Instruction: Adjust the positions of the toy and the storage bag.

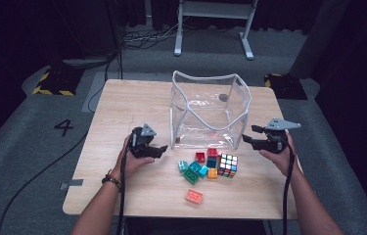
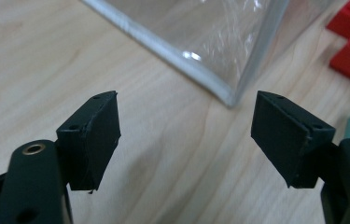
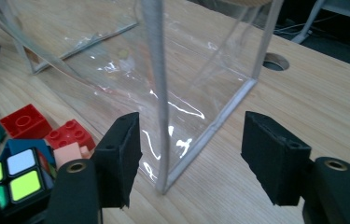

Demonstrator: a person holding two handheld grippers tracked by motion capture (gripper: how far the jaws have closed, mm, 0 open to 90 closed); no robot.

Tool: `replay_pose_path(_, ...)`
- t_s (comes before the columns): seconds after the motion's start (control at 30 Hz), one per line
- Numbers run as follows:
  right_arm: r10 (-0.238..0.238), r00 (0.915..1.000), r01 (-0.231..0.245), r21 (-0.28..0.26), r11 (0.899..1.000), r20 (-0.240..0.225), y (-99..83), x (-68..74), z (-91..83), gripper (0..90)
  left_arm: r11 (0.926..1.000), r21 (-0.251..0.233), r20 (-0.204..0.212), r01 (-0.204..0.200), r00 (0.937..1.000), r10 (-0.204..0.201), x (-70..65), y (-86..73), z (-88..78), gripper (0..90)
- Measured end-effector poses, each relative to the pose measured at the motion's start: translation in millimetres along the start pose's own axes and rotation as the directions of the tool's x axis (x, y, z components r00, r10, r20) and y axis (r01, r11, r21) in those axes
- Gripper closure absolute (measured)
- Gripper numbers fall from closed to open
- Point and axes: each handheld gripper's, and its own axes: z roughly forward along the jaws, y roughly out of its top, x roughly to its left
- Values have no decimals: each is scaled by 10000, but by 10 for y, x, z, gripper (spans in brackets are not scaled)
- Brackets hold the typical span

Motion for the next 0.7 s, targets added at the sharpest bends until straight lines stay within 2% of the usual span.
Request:
replay_pose_path(0.03,-97,9999,97,-17,10000,-29,12,11,8,391,9997,-197,-105,-164,9998,161,-25,42,6,277)
replay_pose_path(0.07,-98,9999,98,-37,9999,-43,25,30,21,401,9996,-179,164,-212,9996,215,-24,81,15,321)
replay_pose_path(0.13,-105,9999,104,-48,9999,-88,44,53,42,413,9990,-416,293,-184,9994,197,-39,141,36,338)
replay_pose_path(0.2,-143,9998,141,-142,9998,-169,58,71,62,446,9966,-685,151,-461,9988,472,-63,187,59,404)
replay_pose_path(0.23,-134,9997,131,-138,9998,-210,63,78,66,473,9964,-654,99,-540,9984,548,-68,210,76,424)
replay_pose_path(0.27,-212,9996,208,-158,9997,-212,69,84,75,496,9978,-565,308,-351,9988,369,-65,233,100,463)
replay_pose_path(0.33,-261,9996,261,-69,9996,55,77,94,102,545,9966,-631,255,-521,9982,538,-49,279,127,497)
replay_pose_path(0.37,-315,9994,315,19,9995,110,82,90,122,576,9966,-691,432,-451,9979,481,-56,297,147,540)
replay_pose_path(0.43,-223,9994,223,-7,9998,272,84,81,145,627,9943,-736,384,-766,9961,796,-75,332,169,583)
replay_pose_path(0.47,-207,9996,208,-38,9998,190,81,71,152,664,9951,-693,496,-709,9960,744,-80,342,178,626)
replay_pose_path(0.5,-222,9996,224,-78,9997,149,76,61,158,680,9940,-652,440,-883,9949,913,-78,355,186,655)
replay_pose_path(0.6,-289,9995,290,-96,9995,115,62,54,178,825,9913,-637,570,-1154,9912,1191,-91,389,225,772)
replay_pose_path(0.7,-411,9989,414,-121,9991,225,57,50,173,871,9901,-539,552,-1298,9896,1327,-110,436,272,843)
